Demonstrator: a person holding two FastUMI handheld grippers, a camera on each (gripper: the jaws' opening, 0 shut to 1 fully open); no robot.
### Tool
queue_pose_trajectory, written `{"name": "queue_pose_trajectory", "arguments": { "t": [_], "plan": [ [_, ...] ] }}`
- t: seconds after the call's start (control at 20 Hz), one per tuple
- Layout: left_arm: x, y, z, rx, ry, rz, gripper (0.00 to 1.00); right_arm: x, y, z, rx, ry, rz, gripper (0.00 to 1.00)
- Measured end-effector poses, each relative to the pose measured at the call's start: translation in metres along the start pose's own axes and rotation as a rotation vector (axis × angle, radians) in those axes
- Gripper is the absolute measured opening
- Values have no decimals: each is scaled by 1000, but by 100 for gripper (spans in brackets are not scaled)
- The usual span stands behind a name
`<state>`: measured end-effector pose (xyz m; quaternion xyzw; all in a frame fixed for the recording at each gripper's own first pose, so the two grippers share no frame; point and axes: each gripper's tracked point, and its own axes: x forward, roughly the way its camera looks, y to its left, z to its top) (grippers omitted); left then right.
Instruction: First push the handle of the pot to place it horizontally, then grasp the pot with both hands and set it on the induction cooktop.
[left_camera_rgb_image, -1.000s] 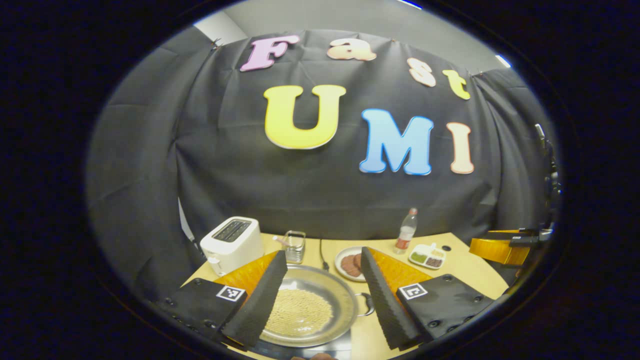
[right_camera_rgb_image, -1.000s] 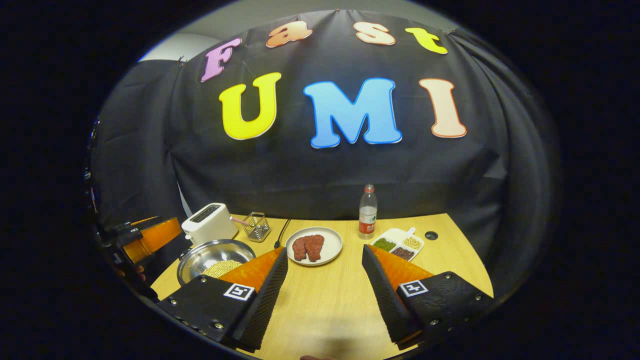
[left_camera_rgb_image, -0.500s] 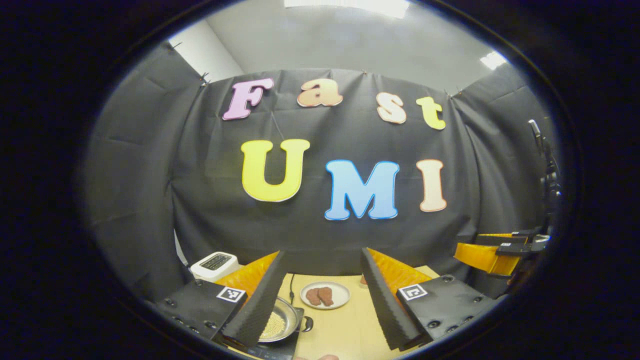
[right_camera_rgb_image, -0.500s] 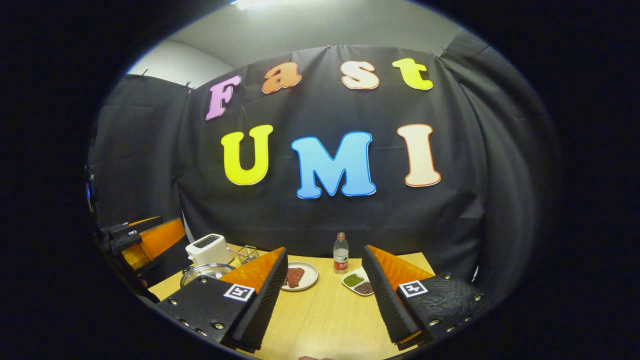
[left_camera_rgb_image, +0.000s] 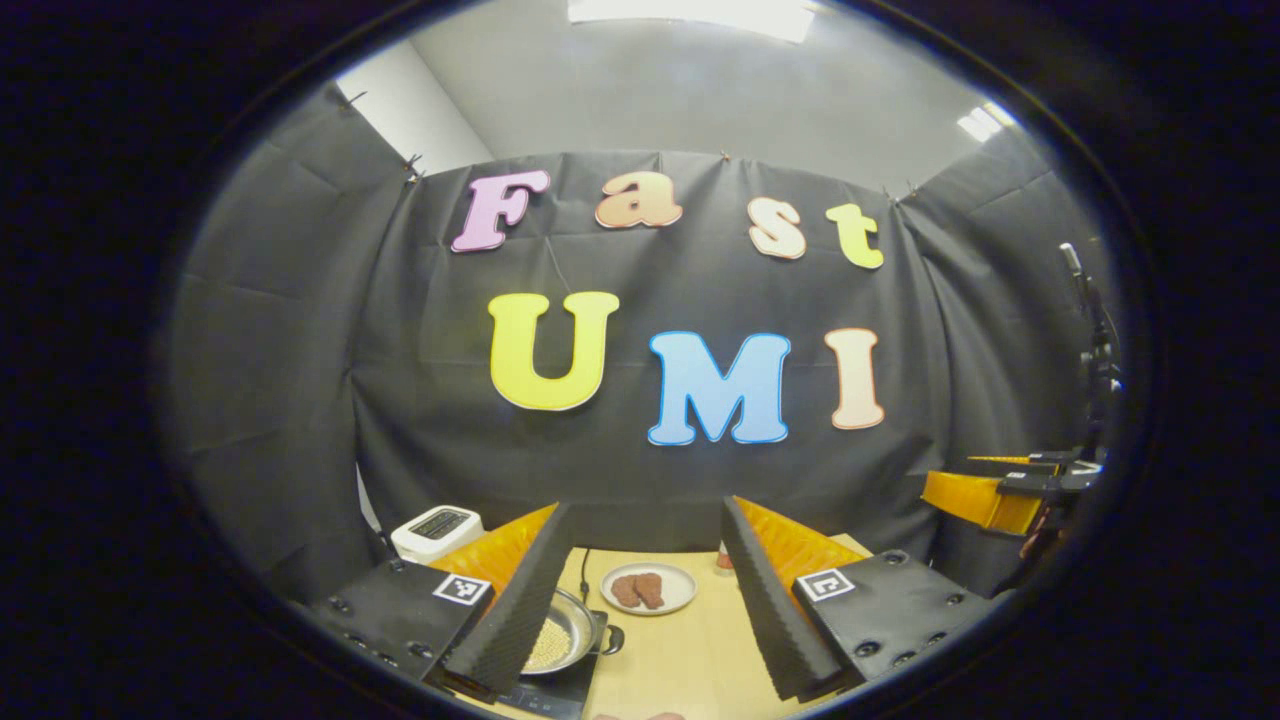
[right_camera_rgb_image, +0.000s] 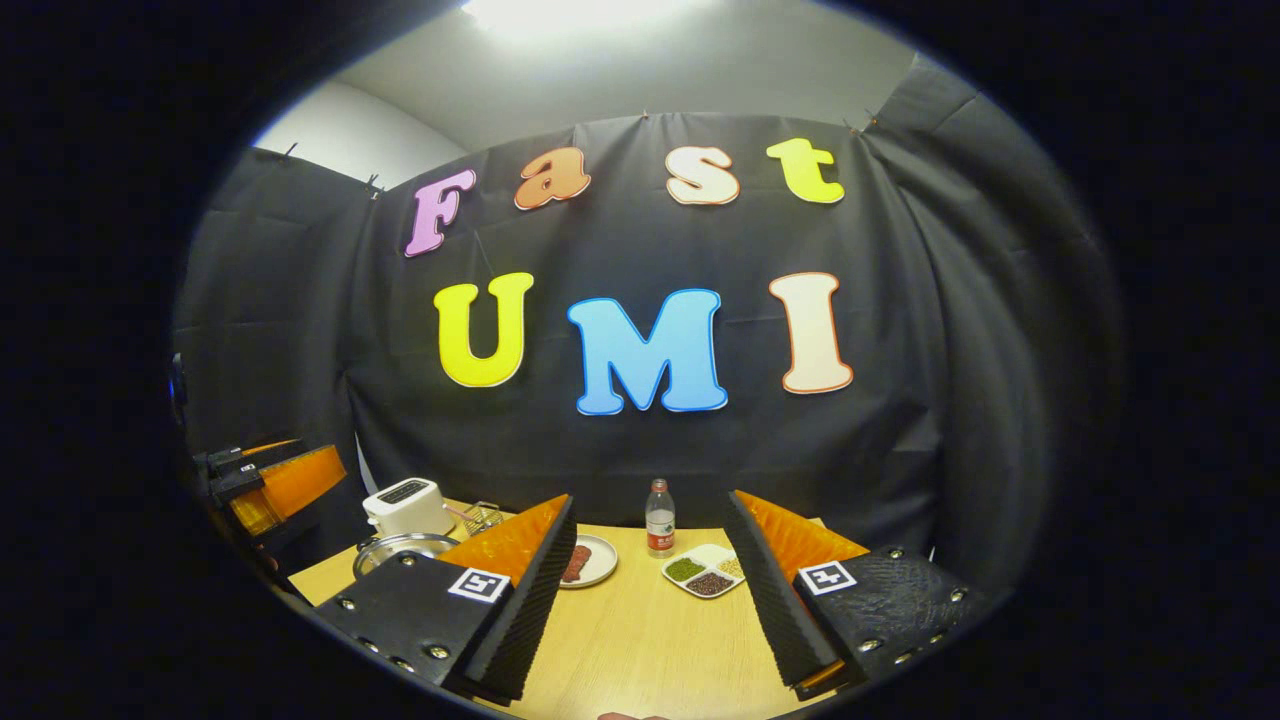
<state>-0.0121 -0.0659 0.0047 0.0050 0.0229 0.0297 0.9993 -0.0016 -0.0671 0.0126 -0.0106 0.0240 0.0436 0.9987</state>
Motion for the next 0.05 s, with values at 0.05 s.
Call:
{"name": "queue_pose_trajectory", "arguments": {
  "t": [0.05],
  "plan": [
    [0, 1, 0, -8, 5, -11, 98, -3, 1, 0, 5, 9, -7, 89]
  ]
}}
